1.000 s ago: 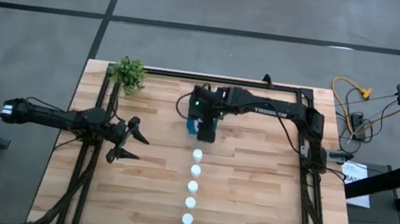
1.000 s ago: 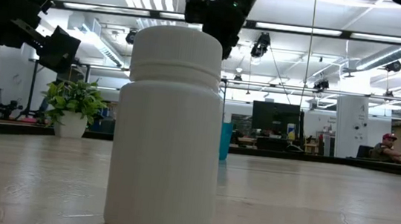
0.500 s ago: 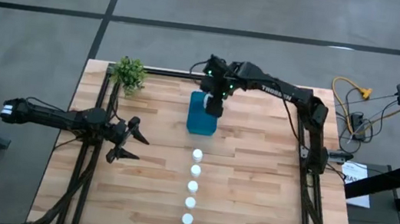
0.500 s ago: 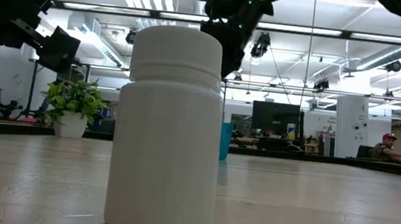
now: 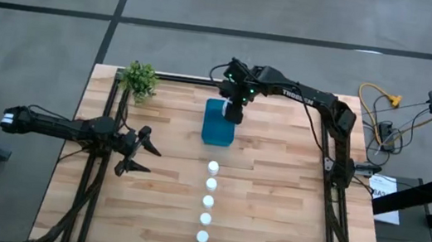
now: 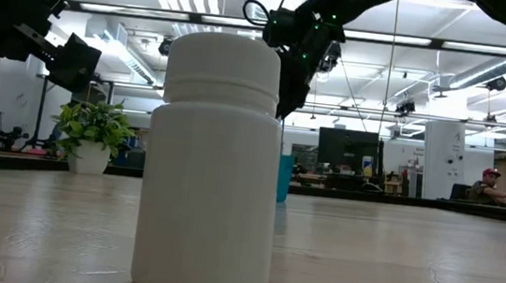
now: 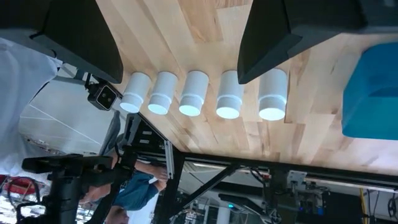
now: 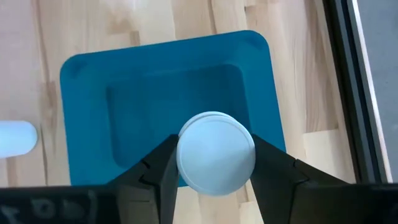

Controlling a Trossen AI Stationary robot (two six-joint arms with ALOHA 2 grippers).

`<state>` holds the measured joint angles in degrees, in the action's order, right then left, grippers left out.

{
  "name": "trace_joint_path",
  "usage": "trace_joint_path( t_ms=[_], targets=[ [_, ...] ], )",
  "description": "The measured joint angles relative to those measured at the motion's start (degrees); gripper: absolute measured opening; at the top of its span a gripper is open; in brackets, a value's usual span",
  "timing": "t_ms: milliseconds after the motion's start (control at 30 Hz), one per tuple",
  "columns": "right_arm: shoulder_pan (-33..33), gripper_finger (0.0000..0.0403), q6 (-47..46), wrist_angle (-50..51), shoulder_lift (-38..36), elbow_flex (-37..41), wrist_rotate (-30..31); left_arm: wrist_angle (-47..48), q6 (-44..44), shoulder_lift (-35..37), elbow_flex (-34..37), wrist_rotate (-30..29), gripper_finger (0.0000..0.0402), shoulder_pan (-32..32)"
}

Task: Pick and place pill bottles into a basket
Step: Put the white pill bottle into the blue bin

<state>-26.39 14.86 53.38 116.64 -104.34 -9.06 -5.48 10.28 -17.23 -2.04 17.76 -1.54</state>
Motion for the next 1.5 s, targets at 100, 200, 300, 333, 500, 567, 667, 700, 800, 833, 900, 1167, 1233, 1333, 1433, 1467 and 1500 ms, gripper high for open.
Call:
trace_joint_path(
  t_ms=[100,200,300,333,500,567,667,700,800,833,900,1167,1233,1333,1433,1467,1500],
  targets=[
    [-0.5,0.0146,0.2,-0.5,0.0,0.9,0.0,0.0,0.0,0.0,0.0,0.0,0.0299,0.0],
    [-0.8,0.0146,0.2,-1.9,0.0,1.7,0.0,0.0,0.0,0.0,0.0,0.0,0.0299,0.0],
    [-1.1,0.0146,0.4,-2.7,0.0,2.7,0.0,0.0,0.0,0.0,0.0,0.0,0.0299,0.0],
    [-1.1,0.0146,0.4,-3.1,0.0,3.0,0.0,0.0,0.0,0.0,0.0,0.0,0.0299,0.0],
    [-1.1,0.0146,0.6,-4.4,0.0,3.9,-0.1,0.0,0.0,-0.1,0.0,0.0,0.0299,0.0],
    [-1.1,0.0146,0.7,-4.6,0.0,4.0,-0.2,0.0,0.0,-0.1,0.0,0.0,0.0299,0.0],
    [-1.1,0.0146,0.8,-5.2,0.0,4.1,-0.5,0.0,0.0,-0.1,0.0,0.0,0.0299,0.0],
    [-1.1,0.0146,0.8,-5.4,0.0,4.1,-0.5,0.0,0.0,-0.1,0.0,0.0,0.0299,0.0],
    [-1.0,0.0146,0.8,-5.8,0.0,4.4,-0.5,0.0,-0.1,-0.1,0.0,0.0,0.0299,0.0],
    [-1.0,0.0146,0.8,-6.0,0.0,4.5,-0.5,0.0,-0.1,-0.1,0.0,0.0,0.0299,0.0],
    [-1.0,0.0146,0.8,-6.7,0.0,5.0,-0.8,0.0,-0.1,-0.1,0.0,0.0,0.0299,0.0],
    [-1.2,0.0146,0.6,-9.3,0.0,7.9,-2.0,0.0,-0.1,-0.2,0.0,0.0,0.0299,0.0],
    [-1.4,0.0146,0.6,-9.3,0.0,8.4,-2.0,0.0,-0.1,-0.2,0.0,0.0,0.0299,0.0],
    [-1.6,0.0146,0.5,-9.9,0.0,9.1,-1.9,0.0,-0.1,-0.2,0.0,0.0,0.0299,0.0],
    [-1.6,0.0146,0.4,-11.3,0.0,9.4,-1.9,0.0,-0.1,-0.2,0.0,0.0,0.0299,0.0],
    [-1.7,0.0146,0.4,-11.7,0.0,9.7,-2.0,0.0,-0.1,-0.2,0.0,0.0,0.0299,0.0],
    [-1.7,0.0146,0.3,-12.2,0.0,10.0,-2.0,0.0,-0.1,-0.2,0.0,0.0,0.0299,0.0]
  ],
)
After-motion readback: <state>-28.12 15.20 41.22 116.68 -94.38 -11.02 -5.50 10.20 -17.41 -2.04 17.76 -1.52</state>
